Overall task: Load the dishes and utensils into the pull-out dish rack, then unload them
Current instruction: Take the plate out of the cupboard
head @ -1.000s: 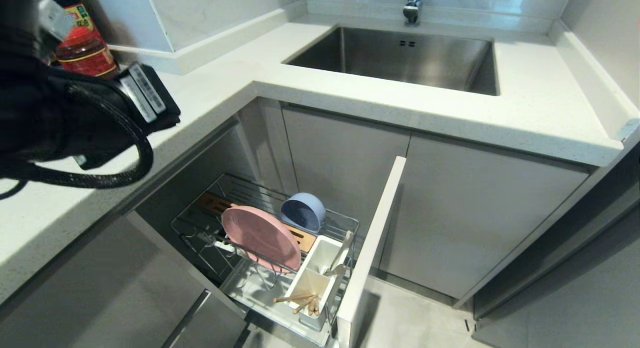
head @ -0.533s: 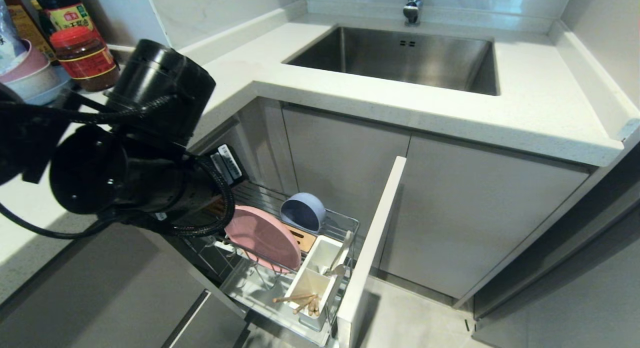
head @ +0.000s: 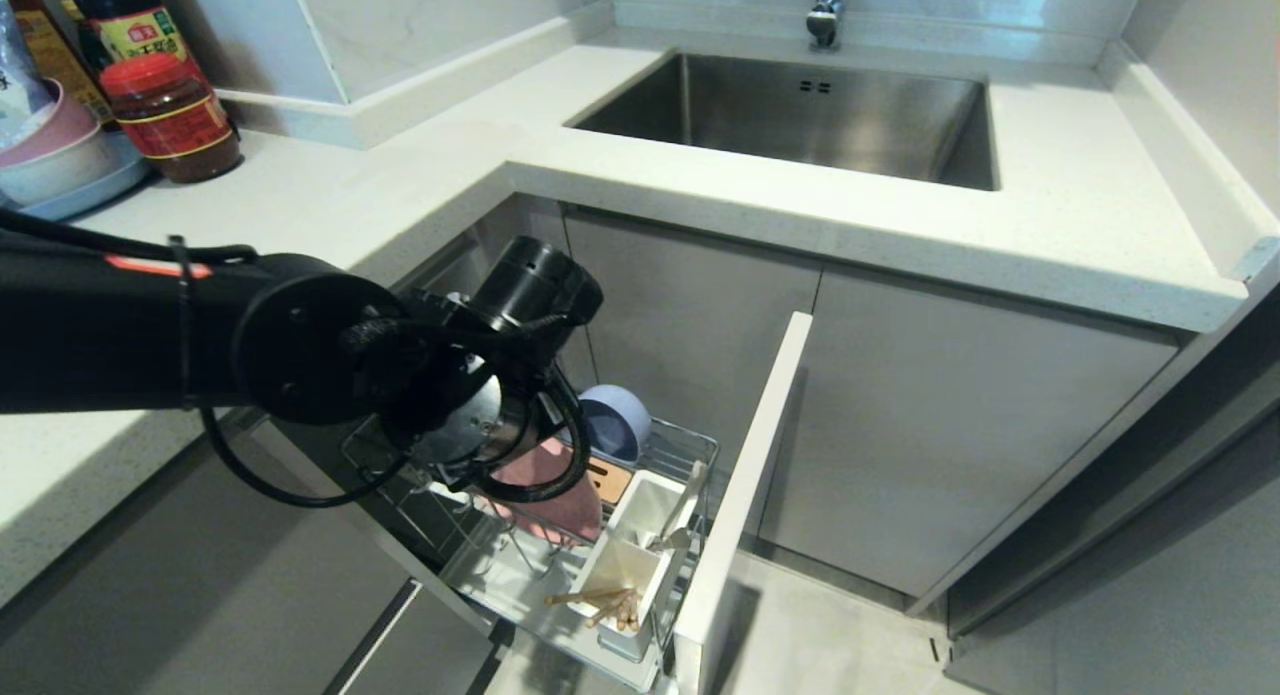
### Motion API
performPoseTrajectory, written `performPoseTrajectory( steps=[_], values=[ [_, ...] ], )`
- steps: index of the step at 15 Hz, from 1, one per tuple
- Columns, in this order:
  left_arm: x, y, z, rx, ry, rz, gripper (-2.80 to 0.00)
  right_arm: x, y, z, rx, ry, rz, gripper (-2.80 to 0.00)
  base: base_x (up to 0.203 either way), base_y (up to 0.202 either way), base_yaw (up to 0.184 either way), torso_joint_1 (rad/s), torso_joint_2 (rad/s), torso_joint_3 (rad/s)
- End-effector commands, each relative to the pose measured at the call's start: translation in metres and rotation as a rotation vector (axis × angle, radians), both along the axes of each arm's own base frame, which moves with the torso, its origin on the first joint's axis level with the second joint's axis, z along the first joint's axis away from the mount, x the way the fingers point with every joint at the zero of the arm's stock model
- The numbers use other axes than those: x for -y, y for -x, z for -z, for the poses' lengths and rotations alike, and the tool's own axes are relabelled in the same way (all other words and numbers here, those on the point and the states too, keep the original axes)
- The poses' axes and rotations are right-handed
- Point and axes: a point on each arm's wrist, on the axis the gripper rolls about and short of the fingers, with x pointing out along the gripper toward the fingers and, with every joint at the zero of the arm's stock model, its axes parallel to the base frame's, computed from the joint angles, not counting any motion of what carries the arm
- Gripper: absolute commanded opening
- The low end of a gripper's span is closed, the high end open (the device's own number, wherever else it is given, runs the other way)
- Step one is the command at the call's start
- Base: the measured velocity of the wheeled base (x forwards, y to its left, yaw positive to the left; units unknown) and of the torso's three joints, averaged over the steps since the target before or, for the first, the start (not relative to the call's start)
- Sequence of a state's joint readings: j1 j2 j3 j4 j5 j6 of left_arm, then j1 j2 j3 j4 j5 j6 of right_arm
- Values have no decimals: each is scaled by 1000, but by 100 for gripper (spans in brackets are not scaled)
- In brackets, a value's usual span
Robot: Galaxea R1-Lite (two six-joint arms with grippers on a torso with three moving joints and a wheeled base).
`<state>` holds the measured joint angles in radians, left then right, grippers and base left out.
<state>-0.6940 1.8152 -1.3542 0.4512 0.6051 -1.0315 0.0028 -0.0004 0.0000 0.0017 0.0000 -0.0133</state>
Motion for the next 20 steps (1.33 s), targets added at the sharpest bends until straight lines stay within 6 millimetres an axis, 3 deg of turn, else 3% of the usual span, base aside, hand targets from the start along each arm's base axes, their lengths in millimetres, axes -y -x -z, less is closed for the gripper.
performPoseTrajectory(
  steps=[1, 6, 12, 13, 14, 20],
  values=[
    [11, -15, 27, -32, -40, -19, 0, 0, 0, 0, 0, 1, 0, -280, 0, 0, 0, 0, 0, 0],
    [16, -39, 51, -11, -91, -77, 0, 0, 0, 0, 0, 1, 0, -280, 0, 0, 0, 0, 0, 0],
    [19, -45, 54, 13, -95, -78, 0, 0, 0, 0, 0, 1, 0, -280, 0, 0, 0, 0, 0, 0],
    [19, -45, 55, 10, -99, -77, -41, 0, 0, 0, 0, 1, 0, -280, 0, 0, 0, 0, 0, 0],
    [19, -45, 55, 10, -99, -76, -280, 0, 0, 0, 0, 1, 0, -280, 0, 0, 0, 0, 0, 0],
    [23, -41, 54, 10, -101, -63, -280, 0, 0, 0, 0, 1, 0, -280, 0, 0, 0, 0, 0, 0]
  ],
)
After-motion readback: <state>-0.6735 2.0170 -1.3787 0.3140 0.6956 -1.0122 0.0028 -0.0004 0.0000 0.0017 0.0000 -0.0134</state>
